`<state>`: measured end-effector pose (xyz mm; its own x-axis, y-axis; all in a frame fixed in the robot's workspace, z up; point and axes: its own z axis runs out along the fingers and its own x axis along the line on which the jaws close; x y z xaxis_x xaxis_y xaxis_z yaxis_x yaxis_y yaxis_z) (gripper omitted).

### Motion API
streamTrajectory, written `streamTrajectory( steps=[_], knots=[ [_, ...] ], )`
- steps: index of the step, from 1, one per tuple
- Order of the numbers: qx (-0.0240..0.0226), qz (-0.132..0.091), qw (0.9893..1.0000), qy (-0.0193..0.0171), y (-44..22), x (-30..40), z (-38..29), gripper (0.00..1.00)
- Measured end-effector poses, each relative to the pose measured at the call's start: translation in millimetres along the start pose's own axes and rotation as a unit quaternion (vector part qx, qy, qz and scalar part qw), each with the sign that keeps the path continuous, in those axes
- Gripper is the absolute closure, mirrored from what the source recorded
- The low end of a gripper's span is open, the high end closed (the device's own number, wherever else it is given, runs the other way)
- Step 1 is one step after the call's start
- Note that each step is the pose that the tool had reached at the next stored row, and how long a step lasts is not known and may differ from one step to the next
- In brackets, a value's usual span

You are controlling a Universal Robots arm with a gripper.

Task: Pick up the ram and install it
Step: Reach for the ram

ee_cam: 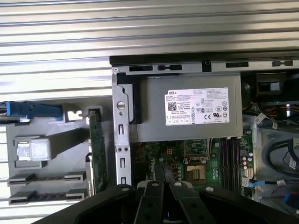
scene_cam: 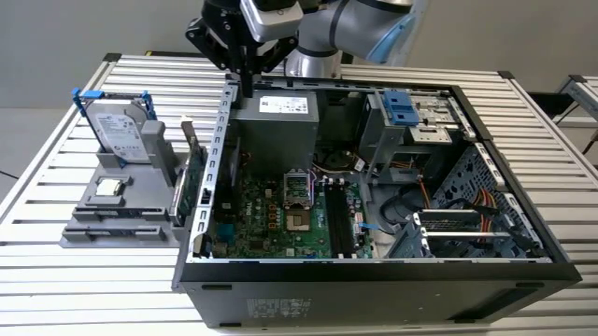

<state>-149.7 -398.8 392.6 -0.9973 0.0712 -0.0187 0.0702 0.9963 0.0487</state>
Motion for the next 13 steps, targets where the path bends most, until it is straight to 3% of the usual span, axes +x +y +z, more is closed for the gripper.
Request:
streamTrajectory(
  steps=[13],
  knots=[
    [0.0000, 0.000, 1.0000, 0.0000, -0.5, 7.7, -0.2, 1.00]
  ],
)
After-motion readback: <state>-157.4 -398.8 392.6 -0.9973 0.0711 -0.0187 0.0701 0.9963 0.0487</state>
